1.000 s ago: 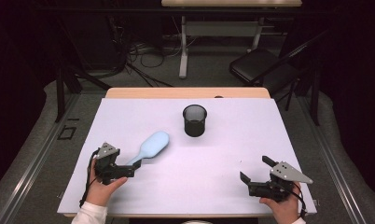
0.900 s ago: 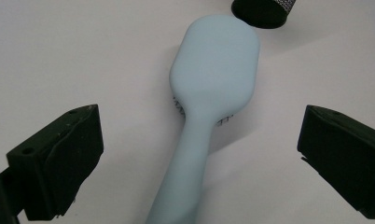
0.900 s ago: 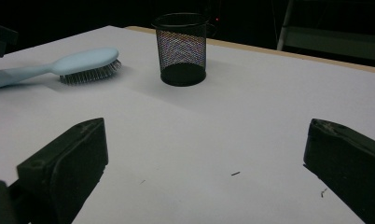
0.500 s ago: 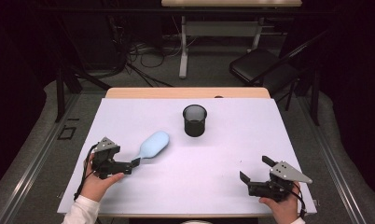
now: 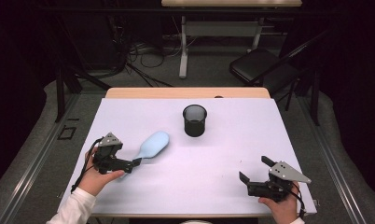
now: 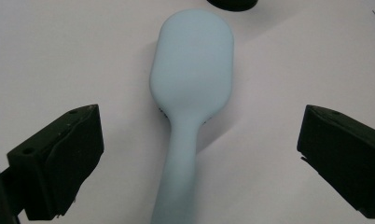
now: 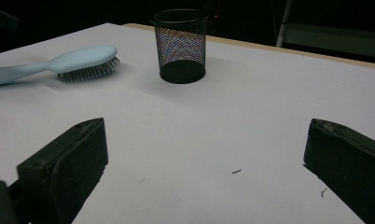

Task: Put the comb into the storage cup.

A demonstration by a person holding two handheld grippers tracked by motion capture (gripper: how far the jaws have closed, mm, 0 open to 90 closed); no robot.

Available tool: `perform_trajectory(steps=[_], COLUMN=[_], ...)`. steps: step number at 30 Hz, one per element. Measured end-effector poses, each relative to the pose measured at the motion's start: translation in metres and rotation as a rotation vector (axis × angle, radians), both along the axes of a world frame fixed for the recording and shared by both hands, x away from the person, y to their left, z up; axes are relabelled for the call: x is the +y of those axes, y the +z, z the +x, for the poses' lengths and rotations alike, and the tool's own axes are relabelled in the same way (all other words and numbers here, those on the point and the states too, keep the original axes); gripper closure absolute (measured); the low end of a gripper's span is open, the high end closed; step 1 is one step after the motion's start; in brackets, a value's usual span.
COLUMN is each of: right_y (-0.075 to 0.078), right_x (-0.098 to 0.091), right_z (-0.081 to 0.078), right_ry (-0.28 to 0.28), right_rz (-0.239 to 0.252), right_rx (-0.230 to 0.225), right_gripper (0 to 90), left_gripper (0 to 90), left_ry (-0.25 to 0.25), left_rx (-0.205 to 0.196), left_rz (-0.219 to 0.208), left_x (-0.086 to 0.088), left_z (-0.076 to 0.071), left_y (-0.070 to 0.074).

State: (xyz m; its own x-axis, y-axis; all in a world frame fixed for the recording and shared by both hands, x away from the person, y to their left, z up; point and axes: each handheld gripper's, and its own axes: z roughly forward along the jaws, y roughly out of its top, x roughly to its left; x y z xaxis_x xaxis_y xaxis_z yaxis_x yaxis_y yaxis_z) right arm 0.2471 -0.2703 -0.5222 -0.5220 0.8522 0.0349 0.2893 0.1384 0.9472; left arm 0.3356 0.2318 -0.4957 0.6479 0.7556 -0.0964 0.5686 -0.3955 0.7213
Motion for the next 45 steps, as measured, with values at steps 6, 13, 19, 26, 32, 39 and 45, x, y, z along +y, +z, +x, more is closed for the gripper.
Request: perform_trajectory(steps=[6,13,19,26,32,39,45], right_y=[0.0,0.0,0.0,0.0,0.0,0.0,0.0], right_x=[0.0,0.0,0.0,0.0,0.001,0.0,0.0], right_z=[0.0,0.0,0.0,0.0,0.0,0.0,0.0], right_ry=[0.001,0.001,0.001,0.002,0.003,0.003,0.003], right_rz=[-0.006,-0.005,-0.002,-0.006,-0.007,-0.008,-0.004], right_rx=[-0.001,-0.003,0.0,-0.003,-0.003,-0.003,0.0], right_gripper=[0.0,0.0,0.0,0.0,0.0,0.0,0.0], left_gripper=[0.8,0.8,0.8,0.8,1.6,3.5,3.6], left_ry=[-0.019,-0.032,-0.036,-0.038,-0.043,-0.043,-0.044], left_rx=[0.026,0.047,0.072,0.097,0.12,0.137,0.149], left_rz=[0.047,0.096,0.128,0.155,0.177,0.209,0.222], left_x=[-0.003,-0.005,-0.006,-0.006,-0.007,-0.01,-0.012], left_z=[0.003,0.007,0.011,0.018,0.025,0.032,0.036], left_y=[0.004,0.006,0.008,0.01,0.01,0.008,0.008])
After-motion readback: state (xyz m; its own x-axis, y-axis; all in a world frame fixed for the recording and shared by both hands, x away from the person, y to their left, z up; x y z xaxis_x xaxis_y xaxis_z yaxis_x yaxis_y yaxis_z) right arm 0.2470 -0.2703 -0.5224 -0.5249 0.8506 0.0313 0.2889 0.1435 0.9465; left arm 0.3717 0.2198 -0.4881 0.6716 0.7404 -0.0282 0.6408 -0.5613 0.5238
